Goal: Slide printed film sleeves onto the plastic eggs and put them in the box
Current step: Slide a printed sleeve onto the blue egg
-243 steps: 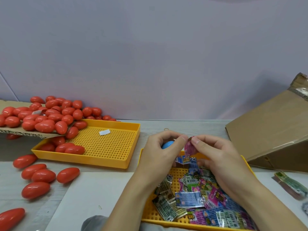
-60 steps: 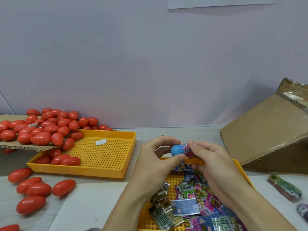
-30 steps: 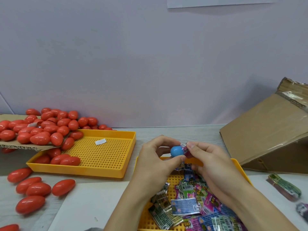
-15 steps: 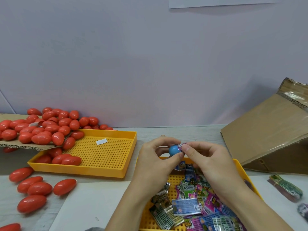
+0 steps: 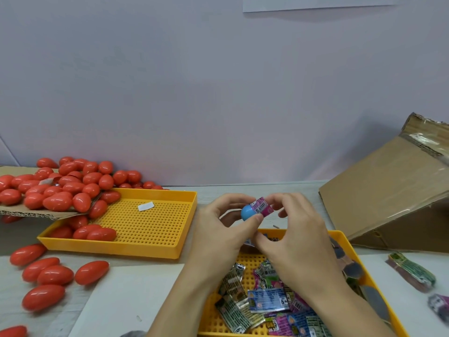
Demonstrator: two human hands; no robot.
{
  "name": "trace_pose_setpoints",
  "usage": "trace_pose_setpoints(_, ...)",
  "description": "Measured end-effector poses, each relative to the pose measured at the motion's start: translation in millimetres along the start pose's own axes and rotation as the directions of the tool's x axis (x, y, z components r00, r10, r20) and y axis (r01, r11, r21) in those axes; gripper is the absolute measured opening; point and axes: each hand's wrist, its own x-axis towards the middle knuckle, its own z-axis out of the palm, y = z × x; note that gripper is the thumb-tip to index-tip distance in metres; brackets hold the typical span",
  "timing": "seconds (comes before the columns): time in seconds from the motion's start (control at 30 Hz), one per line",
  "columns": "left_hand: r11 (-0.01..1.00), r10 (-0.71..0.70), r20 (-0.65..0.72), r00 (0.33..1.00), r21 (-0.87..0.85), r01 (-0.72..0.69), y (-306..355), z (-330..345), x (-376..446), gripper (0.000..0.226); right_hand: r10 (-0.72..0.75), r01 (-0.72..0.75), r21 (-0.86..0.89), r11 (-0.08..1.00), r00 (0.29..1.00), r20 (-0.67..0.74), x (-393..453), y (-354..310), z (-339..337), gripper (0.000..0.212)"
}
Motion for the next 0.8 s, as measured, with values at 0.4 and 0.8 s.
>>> trace_pose_setpoints(0.4,1.000,-0.004,0.004,1.000,-0.005,0.004,0.3,2.5,-0.9,0.016,-0.050,0.050,-0.034,0.998,0.998,-0.027,-0.7,-1.9,-0.7,0.039)
trace_pose_setpoints(0.8,0.993,-0.020,-0.003,1.000,0.119,0.020,-2.6,4.9,-0.2,0.017,-0.058,0.058,-0.074,0.996,0.998,0.002,0.4,-2.8,-1.0,0.041)
